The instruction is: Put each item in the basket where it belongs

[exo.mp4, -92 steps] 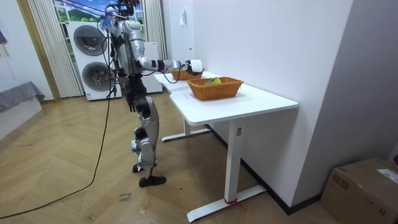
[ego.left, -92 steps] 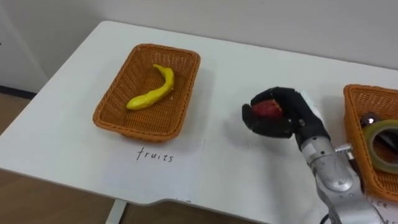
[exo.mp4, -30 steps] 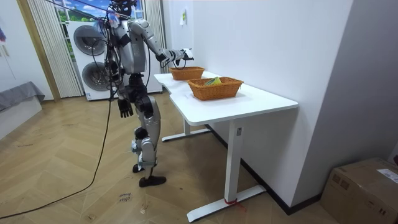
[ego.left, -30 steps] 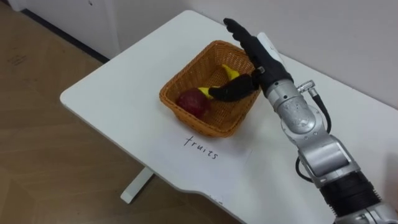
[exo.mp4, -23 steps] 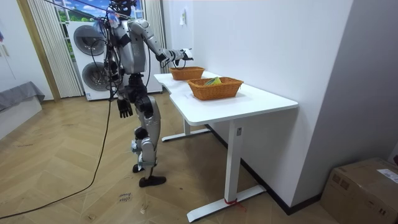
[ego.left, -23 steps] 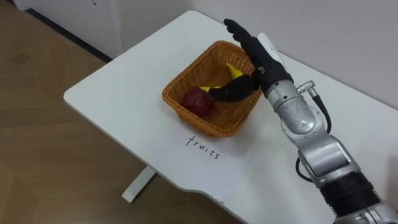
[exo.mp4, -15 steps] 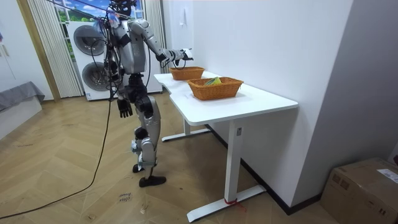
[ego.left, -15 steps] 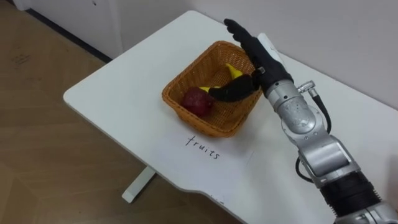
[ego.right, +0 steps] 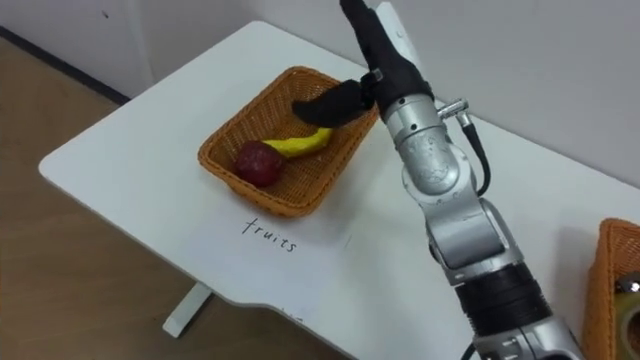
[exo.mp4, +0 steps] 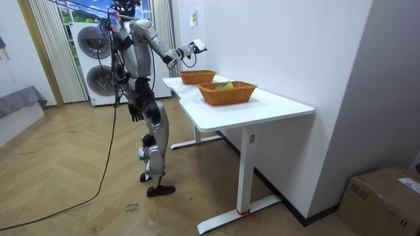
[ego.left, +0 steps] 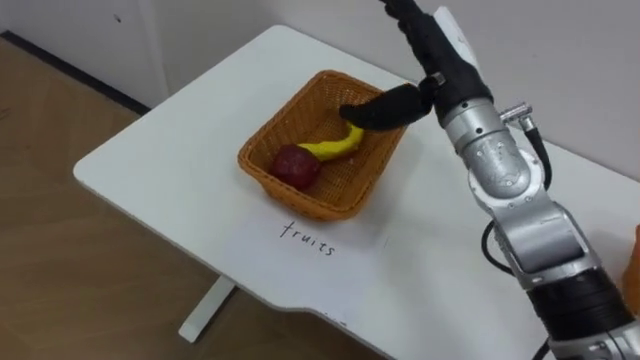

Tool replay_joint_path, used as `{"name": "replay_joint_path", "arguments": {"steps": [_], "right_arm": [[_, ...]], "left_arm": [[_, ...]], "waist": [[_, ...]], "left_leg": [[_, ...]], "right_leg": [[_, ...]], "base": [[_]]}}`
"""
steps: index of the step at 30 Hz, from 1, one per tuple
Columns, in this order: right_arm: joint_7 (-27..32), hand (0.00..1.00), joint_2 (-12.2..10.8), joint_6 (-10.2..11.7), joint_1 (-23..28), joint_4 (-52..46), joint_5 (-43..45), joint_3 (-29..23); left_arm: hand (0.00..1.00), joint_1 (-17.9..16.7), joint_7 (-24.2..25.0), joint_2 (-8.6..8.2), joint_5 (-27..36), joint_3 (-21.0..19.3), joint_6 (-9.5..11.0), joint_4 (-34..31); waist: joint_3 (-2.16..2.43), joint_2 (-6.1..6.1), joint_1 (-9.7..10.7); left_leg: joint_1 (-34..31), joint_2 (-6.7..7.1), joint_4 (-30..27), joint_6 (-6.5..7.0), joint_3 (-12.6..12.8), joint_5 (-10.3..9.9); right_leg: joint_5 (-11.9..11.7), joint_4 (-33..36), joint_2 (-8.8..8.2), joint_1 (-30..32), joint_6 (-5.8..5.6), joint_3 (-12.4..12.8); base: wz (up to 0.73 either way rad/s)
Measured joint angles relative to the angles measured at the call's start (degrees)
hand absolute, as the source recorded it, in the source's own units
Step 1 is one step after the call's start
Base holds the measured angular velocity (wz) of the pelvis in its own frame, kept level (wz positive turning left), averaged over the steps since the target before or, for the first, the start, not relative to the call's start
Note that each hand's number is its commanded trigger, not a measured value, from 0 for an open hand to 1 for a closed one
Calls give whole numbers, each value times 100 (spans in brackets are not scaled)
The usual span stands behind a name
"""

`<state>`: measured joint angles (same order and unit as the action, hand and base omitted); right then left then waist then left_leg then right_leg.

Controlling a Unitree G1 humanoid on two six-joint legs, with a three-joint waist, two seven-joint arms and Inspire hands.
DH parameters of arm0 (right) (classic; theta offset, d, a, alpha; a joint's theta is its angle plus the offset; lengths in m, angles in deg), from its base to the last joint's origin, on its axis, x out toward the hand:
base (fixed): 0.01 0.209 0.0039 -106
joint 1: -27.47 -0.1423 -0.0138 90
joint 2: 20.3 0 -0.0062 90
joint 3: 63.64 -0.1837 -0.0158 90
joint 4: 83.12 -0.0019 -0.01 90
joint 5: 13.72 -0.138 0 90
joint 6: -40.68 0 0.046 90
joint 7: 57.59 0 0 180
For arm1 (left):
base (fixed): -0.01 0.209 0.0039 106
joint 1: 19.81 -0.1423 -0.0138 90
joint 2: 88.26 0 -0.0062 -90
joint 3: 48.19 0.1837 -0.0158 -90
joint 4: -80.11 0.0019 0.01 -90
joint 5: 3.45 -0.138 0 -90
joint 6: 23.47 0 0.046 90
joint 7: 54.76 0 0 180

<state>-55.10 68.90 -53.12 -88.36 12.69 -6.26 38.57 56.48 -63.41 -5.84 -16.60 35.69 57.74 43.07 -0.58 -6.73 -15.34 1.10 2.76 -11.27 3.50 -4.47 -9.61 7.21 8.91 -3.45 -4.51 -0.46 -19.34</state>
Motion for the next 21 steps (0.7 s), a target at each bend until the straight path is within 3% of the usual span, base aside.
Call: {"name": "replay_joint_path", "arguments": {"steps": [3,5,11,14,21], "right_arm": [[10,0,98,-4,1,-50,-39,-62],[12,0,115,-4,0,-135,-36,-179],[278,0,210,-4,1,-181,11,-681],[400,0,331,-4,1,-267,-12,-925],[836,0,598,3,11,-485,-130,-1259]], "left_arm": [[0,40,10,-27,-1,-12,-1,-3],[0,49,39,-41,0,5,-3,-14],[0,71,26,-19,2,12,4,-30],[0,59,12,-17,8,14,21,-61],[0,16,-218,-4,183,-3,172,-5]], "waist": [[33,51,115],[54,96,305],[52,146,581],[73,147,698],[68,160,949]], "left_leg": [[94,-19,30,4,102,-6],[115,-19,27,11,122,-10],[146,-31,30,23,224,-17],[168,-39,54,27,297,-15],[348,-101,196,28,578,-20]], "right_leg": [[-2,11,26,-30,2,193],[-6,36,18,-38,2,198],[-5,106,1,-3,0,232],[-5,173,8,56,1,365],[-14,175,63,50,9,617]], "base": [[-15],[-8],[-9],[-16],[-20]]}}
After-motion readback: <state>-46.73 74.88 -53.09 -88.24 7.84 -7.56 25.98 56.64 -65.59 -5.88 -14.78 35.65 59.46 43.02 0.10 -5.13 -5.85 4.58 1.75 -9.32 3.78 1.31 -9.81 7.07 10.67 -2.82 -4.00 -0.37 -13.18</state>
